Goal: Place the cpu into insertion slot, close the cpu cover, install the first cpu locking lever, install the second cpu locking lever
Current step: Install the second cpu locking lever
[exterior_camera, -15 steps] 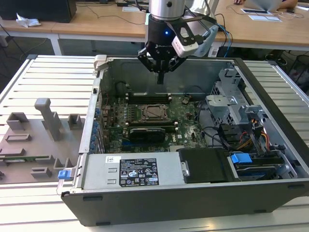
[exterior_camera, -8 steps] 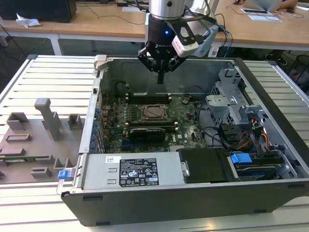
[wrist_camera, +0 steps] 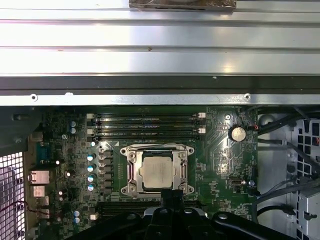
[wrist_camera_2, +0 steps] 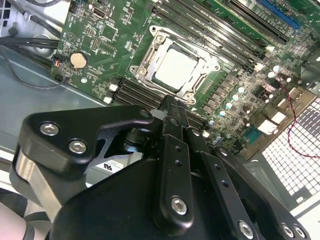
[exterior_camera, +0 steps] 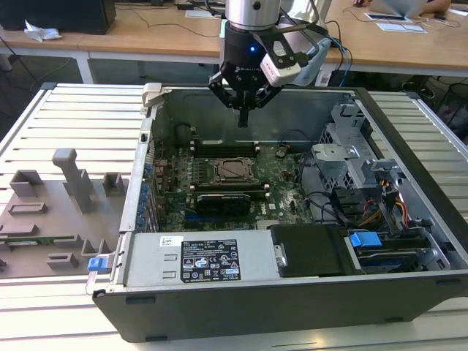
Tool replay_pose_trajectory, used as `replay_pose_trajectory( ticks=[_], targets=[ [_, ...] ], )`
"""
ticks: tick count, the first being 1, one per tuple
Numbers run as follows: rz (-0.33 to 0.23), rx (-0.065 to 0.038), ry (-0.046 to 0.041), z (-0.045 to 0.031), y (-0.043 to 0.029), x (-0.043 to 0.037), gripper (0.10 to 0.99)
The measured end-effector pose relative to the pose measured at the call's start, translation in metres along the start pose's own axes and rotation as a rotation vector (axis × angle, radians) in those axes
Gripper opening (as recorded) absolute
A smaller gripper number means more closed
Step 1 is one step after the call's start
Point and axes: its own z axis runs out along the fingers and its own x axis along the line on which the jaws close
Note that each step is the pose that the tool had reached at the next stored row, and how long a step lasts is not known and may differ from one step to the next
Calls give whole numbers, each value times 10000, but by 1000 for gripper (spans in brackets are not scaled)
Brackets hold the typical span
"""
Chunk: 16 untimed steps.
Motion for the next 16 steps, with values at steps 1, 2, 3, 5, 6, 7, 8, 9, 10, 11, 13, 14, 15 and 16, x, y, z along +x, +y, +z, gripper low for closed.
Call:
replay_pose_trajectory(
  ticks=[1, 2, 3, 5, 6, 7, 8, 9, 10, 11, 13, 14, 15, 16],
  targets=[
    [-1, 3, 2, -2, -4, 0, 106],
    [0, 0, 1, 0, -18, 0, 106],
    [1, 1, 1, 0, -26, 0, 106],
    [0, 0, 1, 1, -45, 0, 106],
    [1, 0, 1, 1, -57, 0, 106],
    [1, -1, 0, 2, -83, 0, 106],
    [1, -3, 0, 3, -104, 0, 106],
    [0, -4, 0, 3, -120, 0, 106],
    [1, -5, 0, 4, -142, 1, 106],
    [1, -7, 0, 5, -159, 1, 106],
    [0, -16, 0, 7, -224, 0, 106],
    [1, -28, 0, 9, -270, 0, 106],
    [1, -34, 0, 10, -297, 1, 106],
    [1, -37, 1, 11, -314, 1, 106]
  ],
)
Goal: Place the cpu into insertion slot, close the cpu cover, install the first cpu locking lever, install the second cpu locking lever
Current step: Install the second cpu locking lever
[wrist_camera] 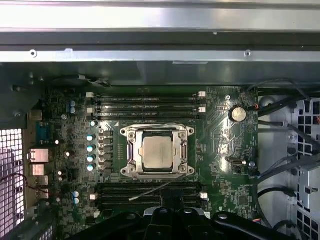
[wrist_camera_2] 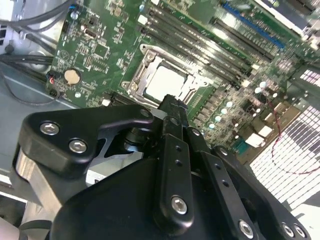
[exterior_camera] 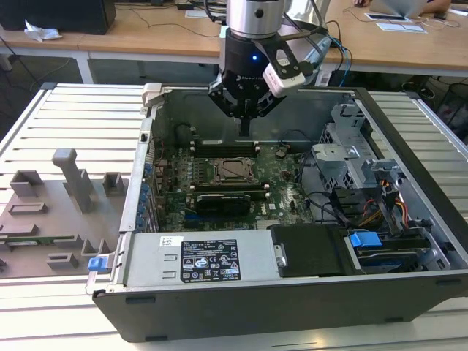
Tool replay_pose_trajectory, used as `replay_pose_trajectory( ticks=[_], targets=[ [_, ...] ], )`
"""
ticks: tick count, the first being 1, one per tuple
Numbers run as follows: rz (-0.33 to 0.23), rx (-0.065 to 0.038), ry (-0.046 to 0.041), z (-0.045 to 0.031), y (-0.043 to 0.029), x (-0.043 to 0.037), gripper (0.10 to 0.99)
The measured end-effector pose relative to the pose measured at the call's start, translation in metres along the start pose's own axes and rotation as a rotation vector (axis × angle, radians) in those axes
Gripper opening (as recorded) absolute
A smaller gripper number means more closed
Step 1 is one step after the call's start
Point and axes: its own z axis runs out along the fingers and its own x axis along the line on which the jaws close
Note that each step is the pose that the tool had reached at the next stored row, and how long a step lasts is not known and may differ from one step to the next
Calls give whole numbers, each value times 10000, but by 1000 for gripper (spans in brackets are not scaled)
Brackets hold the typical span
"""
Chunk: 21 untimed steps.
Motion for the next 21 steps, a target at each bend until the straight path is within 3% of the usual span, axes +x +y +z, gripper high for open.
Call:
replay_pose_trajectory(
  ticks=[13, 21],
  targets=[
    [0, -1, 0, 14, -152, -1, 106],
    [0, -2, 1, 49, -203, 0, 106]
  ],
)
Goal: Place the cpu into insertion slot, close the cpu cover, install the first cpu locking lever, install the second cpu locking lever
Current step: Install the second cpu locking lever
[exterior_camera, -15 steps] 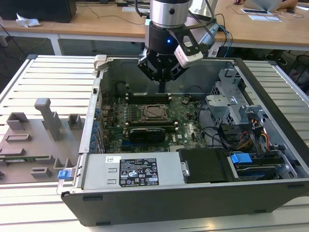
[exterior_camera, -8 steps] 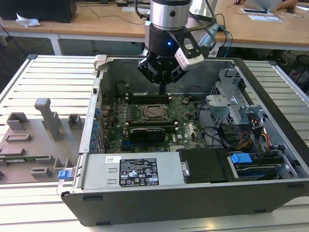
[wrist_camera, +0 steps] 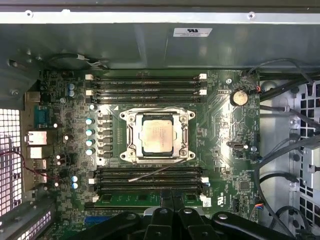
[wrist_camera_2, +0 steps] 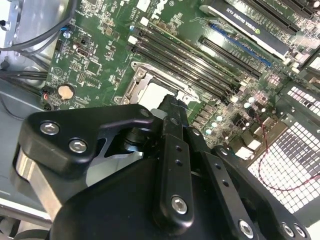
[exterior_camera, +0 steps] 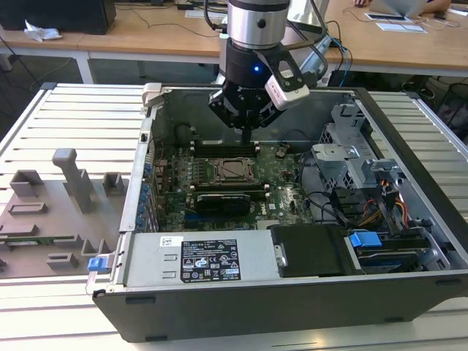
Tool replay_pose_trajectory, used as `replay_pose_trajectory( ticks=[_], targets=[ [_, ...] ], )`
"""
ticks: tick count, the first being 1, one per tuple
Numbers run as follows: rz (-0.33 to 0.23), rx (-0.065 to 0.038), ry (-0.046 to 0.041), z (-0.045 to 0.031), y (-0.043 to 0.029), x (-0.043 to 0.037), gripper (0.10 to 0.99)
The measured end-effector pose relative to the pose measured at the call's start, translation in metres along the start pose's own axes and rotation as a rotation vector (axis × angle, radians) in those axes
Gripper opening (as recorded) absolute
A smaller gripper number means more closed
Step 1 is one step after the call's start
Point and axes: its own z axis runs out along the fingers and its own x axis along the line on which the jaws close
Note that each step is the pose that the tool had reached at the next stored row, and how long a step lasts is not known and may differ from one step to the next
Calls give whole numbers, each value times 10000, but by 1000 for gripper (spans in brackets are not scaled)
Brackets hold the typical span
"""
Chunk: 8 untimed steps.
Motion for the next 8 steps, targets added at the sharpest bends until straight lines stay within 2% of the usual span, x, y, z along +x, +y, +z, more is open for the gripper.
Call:
replay_pose_trajectory(
  ticks=[2, 8],
  targets=[
    [2, -1, 0, 26, -16, 1, 106],
    [-1, -1, 0, 38, -78, 0, 106]
  ],
)
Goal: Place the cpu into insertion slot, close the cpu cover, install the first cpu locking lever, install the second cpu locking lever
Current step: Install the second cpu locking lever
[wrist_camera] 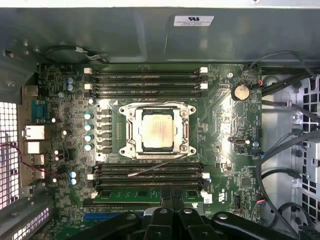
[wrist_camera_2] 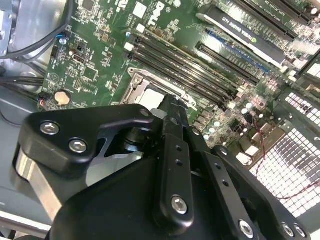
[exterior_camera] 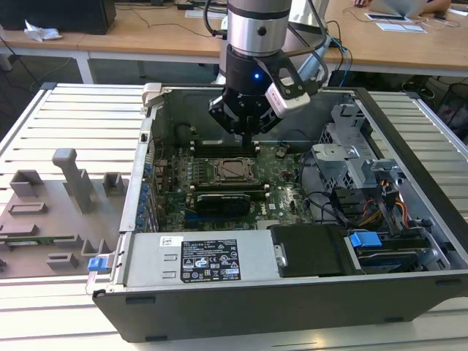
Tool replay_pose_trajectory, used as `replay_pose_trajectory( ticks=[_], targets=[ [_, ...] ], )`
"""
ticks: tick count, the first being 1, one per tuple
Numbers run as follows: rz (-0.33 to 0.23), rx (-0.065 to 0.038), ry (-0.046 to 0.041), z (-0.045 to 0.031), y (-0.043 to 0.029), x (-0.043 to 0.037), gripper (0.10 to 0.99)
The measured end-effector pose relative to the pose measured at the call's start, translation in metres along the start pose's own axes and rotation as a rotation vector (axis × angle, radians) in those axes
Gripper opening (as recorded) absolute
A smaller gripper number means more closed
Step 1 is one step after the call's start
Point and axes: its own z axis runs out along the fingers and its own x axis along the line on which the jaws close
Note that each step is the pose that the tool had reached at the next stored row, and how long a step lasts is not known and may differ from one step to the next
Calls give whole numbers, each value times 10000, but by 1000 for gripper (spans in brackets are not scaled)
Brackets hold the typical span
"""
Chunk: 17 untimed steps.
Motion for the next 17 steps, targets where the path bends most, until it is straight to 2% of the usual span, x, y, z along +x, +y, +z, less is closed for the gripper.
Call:
replay_pose_trajectory(
  ticks=[8, 10, 17],
  targets=[
    [2, -15, 0, 45, -73, 1, 106],
    [3, -51, -1, 83, -114, 2, 106],
    [2, -53, 2, 183, -147, 4, 106]
  ],
)
